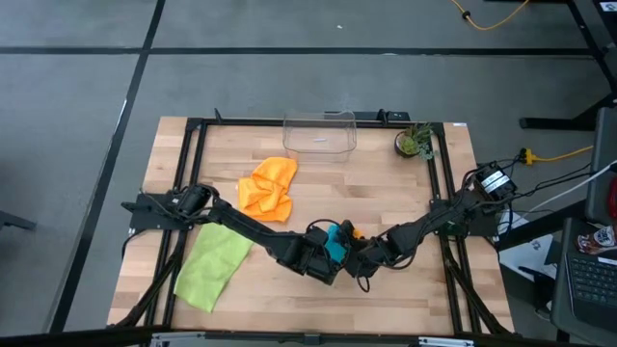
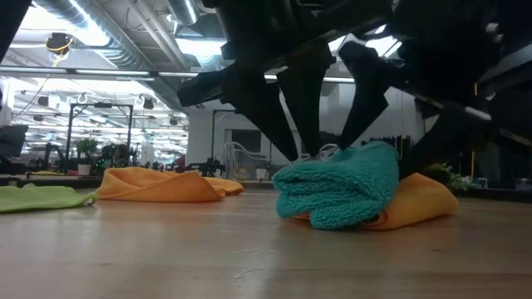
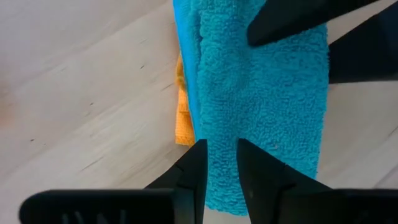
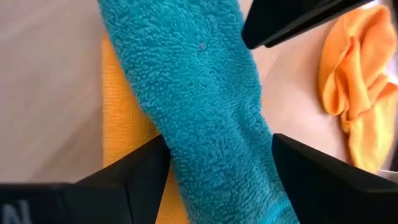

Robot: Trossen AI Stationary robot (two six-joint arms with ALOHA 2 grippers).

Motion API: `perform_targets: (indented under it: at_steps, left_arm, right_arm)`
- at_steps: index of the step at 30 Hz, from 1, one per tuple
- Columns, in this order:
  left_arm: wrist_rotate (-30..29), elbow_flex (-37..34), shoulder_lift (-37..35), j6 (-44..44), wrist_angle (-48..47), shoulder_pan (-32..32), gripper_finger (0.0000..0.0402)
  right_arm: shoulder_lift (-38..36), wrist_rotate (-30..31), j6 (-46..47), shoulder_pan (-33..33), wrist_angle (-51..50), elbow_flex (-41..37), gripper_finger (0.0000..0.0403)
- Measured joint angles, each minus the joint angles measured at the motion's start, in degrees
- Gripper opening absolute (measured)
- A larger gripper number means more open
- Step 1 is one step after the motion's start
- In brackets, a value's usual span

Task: Fold microfiber towels
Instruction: Put the blue microfiber cloth into the transparent bin

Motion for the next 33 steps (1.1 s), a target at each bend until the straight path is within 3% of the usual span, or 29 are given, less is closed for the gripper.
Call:
perform_targets:
  at_steps: [12, 23, 28, 33]
  left_arm:
    - [1.0, 0.0, 0.0, 0.1, -0.4, -0.1, 0.0078]
    - [0.9, 0.0, -1.8, 0.0, -0.5, -1.3, 0.0078]
    - [0.7, 0.1, -3.9, 0.0, -0.2, -2.3, 0.0078]
    - [-0.2, 0.1, -6.9, 0.0, -0.7, -3.1, 0.0078]
  right_arm:
    - [2.3, -1.1, -6.1, -1.3, 4.3, 0.0, 0.0273]
    - [3.0, -2.1, -6.1, -1.2, 4.8, 0.0, 0.0226]
    - [4.8, -5.4, -6.0, -1.7, 5.3, 0.1, 0.0192]
    - [6.2, -3.2, -5.9, -1.8, 6.1, 0.1, 0.0154]
